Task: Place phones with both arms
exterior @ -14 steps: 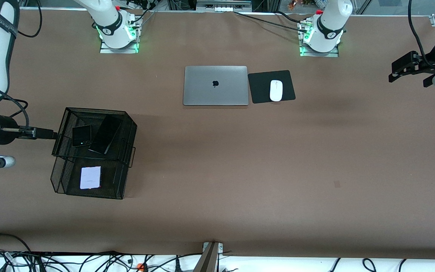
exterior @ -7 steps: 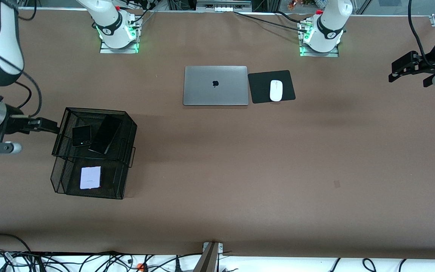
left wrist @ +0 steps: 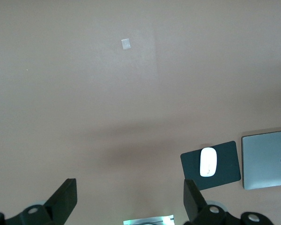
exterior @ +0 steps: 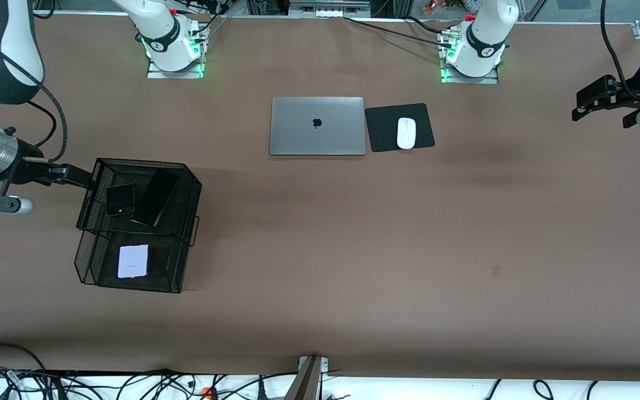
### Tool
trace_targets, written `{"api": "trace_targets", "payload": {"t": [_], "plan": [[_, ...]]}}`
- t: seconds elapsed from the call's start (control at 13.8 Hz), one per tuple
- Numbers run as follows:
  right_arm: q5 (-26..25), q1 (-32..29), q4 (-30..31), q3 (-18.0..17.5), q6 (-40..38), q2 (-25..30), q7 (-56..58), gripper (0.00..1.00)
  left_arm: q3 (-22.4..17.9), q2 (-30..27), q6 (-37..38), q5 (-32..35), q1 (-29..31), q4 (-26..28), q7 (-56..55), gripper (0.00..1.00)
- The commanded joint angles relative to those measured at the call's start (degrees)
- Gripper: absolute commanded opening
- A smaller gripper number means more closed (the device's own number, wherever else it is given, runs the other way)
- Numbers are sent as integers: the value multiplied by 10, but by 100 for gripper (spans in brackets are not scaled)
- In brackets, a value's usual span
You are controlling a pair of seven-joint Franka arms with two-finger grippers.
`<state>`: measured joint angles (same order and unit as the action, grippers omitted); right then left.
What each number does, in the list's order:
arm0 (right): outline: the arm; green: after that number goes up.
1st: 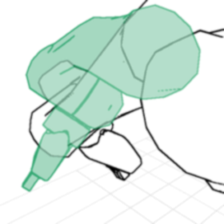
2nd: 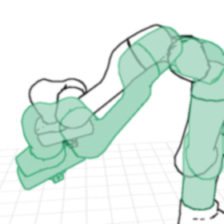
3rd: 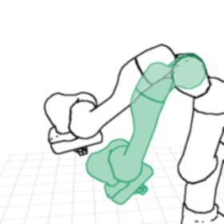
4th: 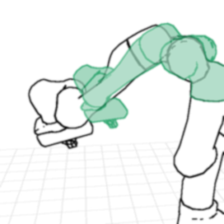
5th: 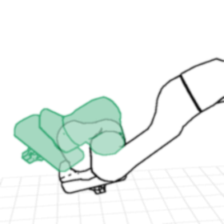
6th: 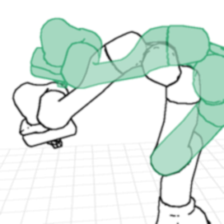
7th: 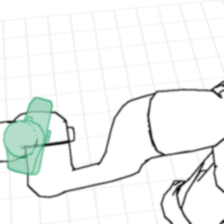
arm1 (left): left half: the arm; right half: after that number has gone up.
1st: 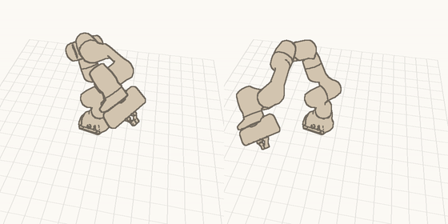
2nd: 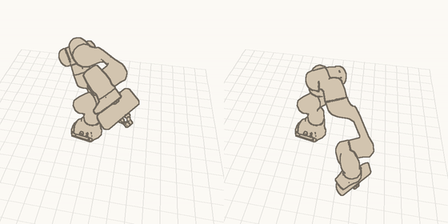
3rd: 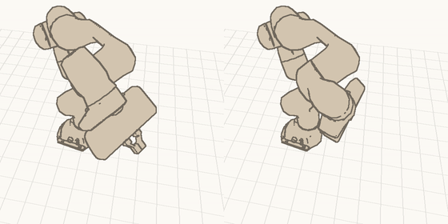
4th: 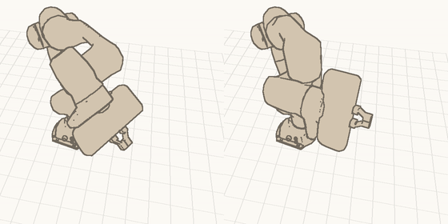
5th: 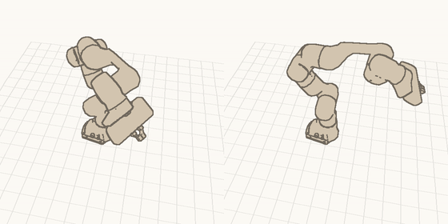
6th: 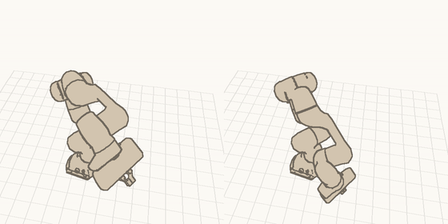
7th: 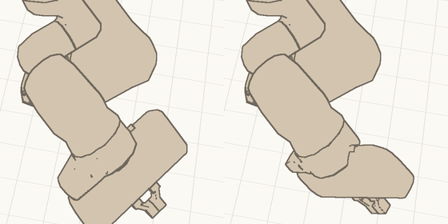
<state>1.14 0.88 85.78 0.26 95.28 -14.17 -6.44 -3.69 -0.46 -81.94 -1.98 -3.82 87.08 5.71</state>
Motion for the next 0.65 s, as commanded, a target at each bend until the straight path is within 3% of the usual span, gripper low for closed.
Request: {"api": "trace_targets", "payload": {"t": [0.0,0.58], "plan": [[-10,-5,-40,-10,-27,-19,-12,100,0,-3,8,5,0,-5,5,100],[-30,1,-40,-10,-17,-22,-12,100,2,-3,6,8,0,-9,5,100]]}}
